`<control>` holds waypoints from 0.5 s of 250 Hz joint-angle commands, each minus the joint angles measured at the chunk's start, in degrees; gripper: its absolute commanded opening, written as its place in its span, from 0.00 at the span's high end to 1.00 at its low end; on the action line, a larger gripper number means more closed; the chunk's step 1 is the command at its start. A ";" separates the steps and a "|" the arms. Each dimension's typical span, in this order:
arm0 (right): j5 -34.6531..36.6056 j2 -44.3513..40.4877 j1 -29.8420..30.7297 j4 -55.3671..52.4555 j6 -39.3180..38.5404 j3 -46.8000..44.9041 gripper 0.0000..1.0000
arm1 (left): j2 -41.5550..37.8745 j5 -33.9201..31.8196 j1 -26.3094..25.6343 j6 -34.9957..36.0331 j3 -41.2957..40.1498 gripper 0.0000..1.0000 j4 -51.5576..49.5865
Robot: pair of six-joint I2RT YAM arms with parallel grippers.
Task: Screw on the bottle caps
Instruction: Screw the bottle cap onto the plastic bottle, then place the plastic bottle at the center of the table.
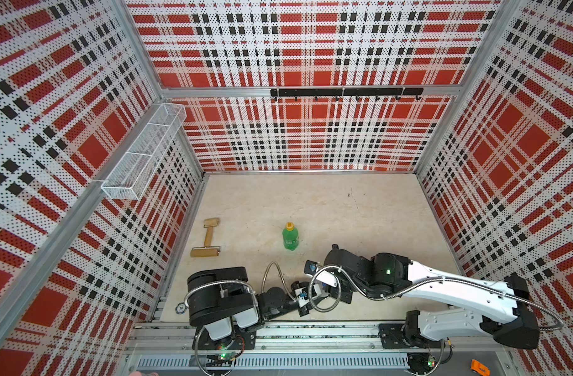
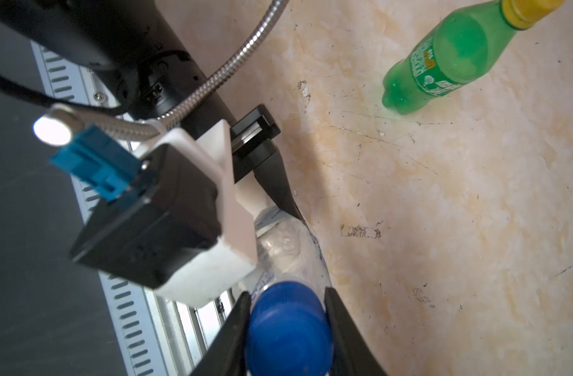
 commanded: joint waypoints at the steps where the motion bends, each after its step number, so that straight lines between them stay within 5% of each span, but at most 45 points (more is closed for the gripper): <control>1: 5.63 0.05 -1.22 9.59 5.19 1.36 1.00 | 0.20 -0.40 -1.74 2.49 2.04 0.69 4.79; 125: 6.43 -3.11 -5.99 8.71 1.06 0.19 1.00 | -0.60 -2.92 -2.17 2.60 2.92 0.46 4.83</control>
